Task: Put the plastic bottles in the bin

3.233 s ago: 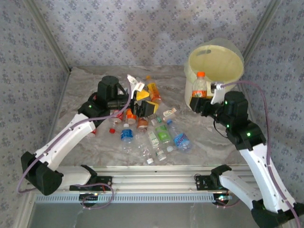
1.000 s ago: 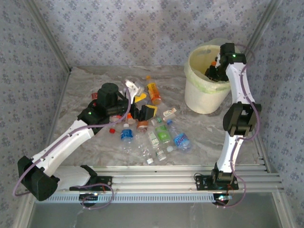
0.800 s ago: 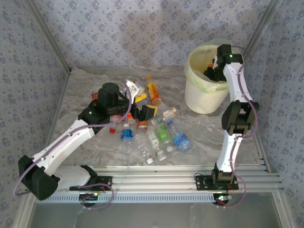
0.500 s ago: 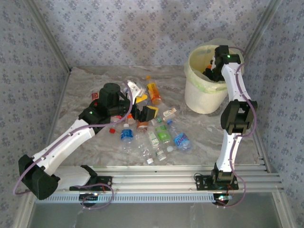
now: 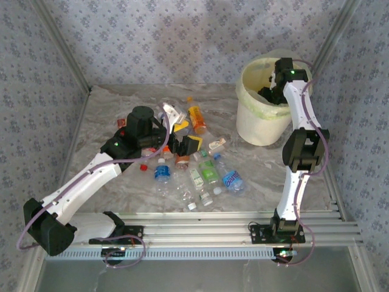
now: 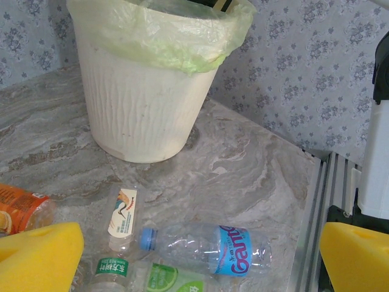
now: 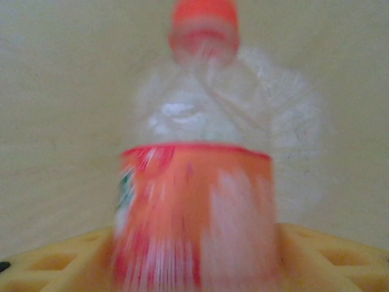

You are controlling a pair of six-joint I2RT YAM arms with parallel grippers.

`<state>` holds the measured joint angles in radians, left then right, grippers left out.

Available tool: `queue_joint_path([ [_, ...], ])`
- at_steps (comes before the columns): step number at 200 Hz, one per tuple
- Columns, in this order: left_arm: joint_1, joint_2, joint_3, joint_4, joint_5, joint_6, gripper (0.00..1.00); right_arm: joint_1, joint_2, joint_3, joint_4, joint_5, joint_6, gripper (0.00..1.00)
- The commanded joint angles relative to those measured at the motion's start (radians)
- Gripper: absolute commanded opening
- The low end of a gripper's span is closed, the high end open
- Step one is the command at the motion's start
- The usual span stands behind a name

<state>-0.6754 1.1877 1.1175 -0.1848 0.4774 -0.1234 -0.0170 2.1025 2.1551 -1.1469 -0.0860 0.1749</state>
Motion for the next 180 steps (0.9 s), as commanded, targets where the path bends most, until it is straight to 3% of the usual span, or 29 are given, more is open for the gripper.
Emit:
queue_joint_path([
  [1,-0.006,-0.001,0.042,-0.010,-0.004,0.013,1.00,0.004,-0.048,0.000,-0.002,-0.011,-0.006,0.71],
  [56,-0.006,-0.004,0.044,-0.010,-0.003,0.014,1.00,0.000,-0.073,-0.001,0.008,-0.023,-0.002,0.78],
  [131,-0.007,-0.009,0.047,-0.013,-0.002,0.011,1.00,-0.015,-0.191,-0.025,0.094,-0.064,0.031,0.73],
  [180,-0.006,-0.011,0.049,-0.025,-0.005,0.030,1.00,-0.006,-0.347,-0.093,0.192,-0.012,0.044,0.71],
])
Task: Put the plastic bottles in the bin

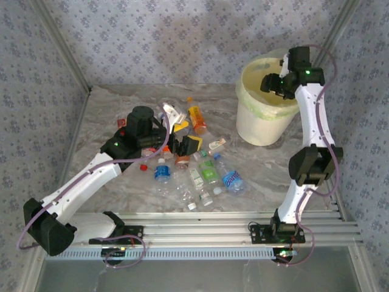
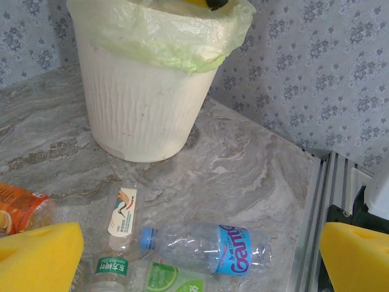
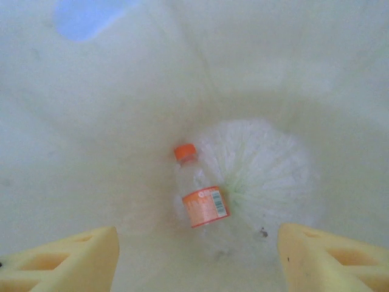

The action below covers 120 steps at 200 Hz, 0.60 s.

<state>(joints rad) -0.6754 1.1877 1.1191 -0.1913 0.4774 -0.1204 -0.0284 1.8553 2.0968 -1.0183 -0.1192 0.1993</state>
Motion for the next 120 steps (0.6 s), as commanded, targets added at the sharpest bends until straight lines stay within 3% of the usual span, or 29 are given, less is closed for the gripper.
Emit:
queue_joint_path([
  [1,-0.006,-0.013,0.047,-0.020,-0.006,0.028,1.00,0.006,-0.103,-0.036,0.065,0.021,0.020,0.71],
  [64,-0.019,-0.016,0.057,-0.051,0.002,0.068,1.00,0.103,-0.360,-0.254,0.149,0.052,0.006,0.70],
  [120,-0.030,-0.006,0.091,-0.118,0.008,0.124,1.00,0.317,-0.636,-0.543,0.180,0.119,0.034,0.70],
])
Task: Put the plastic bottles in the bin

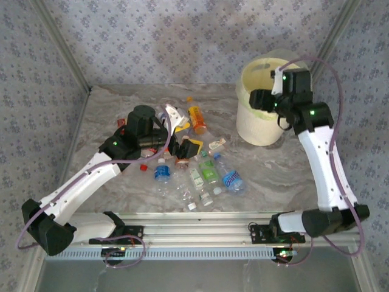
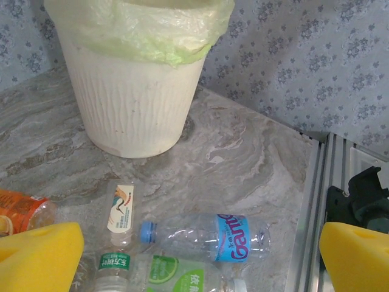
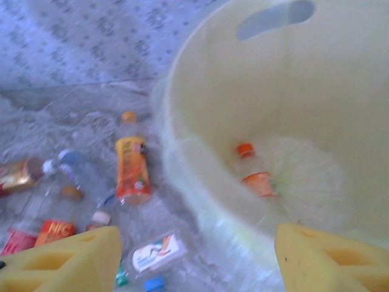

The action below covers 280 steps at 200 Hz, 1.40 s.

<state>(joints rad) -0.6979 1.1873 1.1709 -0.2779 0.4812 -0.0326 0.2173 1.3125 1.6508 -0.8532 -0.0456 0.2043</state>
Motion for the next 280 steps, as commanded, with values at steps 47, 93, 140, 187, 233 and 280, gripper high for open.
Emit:
queue_joint_path([
  [47,-0.007,-0.006,0.053,-0.057,0.007,0.059,1.00,0.220,-0.242,-0.309,0.009,0.064,0.036,0.71],
  [93,-0.006,-0.019,0.061,-0.087,-0.032,0.090,1.00,0.349,-0.286,-0.519,-0.003,0.108,0.048,0.73],
  [140,-0.009,-0.011,0.058,-0.081,-0.026,0.082,1.00,0.430,-0.282,-0.693,0.039,0.113,0.101,0.76],
  [187,-0.012,-0.014,0.057,-0.082,-0.036,0.088,1.00,0.531,-0.231,-0.754,0.151,0.077,0.209,0.73],
  [233,-0.011,-0.026,0.055,-0.101,-0.082,0.114,0.99,0.596,-0.131,-0.786,0.281,0.051,0.321,0.67],
  [280,-0.020,-0.022,0.055,-0.095,-0.073,0.108,1.00,0.645,-0.018,-0.793,0.325,0.089,0.381,0.63],
])
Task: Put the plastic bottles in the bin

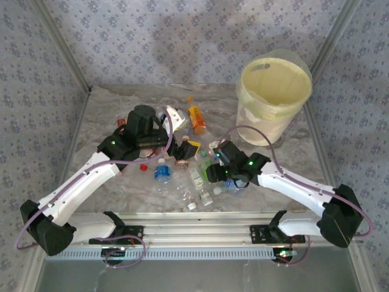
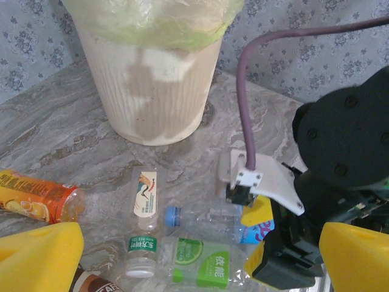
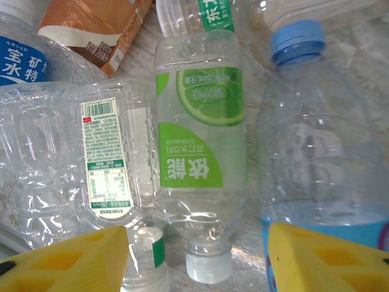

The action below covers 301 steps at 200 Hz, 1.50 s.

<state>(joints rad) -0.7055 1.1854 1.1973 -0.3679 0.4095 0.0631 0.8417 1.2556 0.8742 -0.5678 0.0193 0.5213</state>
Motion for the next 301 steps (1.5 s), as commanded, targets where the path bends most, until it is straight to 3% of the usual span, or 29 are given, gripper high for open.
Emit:
queue_joint_path([
  [1,-0.012,-0.020,0.029,-0.006,-0.001,0.012,1.00,0.021,0.040,-0.017,0.041,0.026,0.063,0.63],
  [87,-0.023,-0.023,0.038,-0.012,0.012,0.004,1.00,0.044,0.194,-0.019,0.080,0.122,0.051,0.65],
  [151,-0.026,-0.019,0.038,-0.010,0.014,0.001,1.00,0.031,0.246,-0.031,0.136,0.054,-0.012,0.72],
  [225,-0.026,-0.012,0.038,-0.011,0.018,-0.002,1.00,-0.013,0.321,0.008,0.149,0.056,-0.053,0.75],
  [301,-0.035,-0.004,0.039,-0.009,0.020,-0.008,1.00,-0.011,0.315,0.029,0.162,0.082,-0.113,0.62],
])
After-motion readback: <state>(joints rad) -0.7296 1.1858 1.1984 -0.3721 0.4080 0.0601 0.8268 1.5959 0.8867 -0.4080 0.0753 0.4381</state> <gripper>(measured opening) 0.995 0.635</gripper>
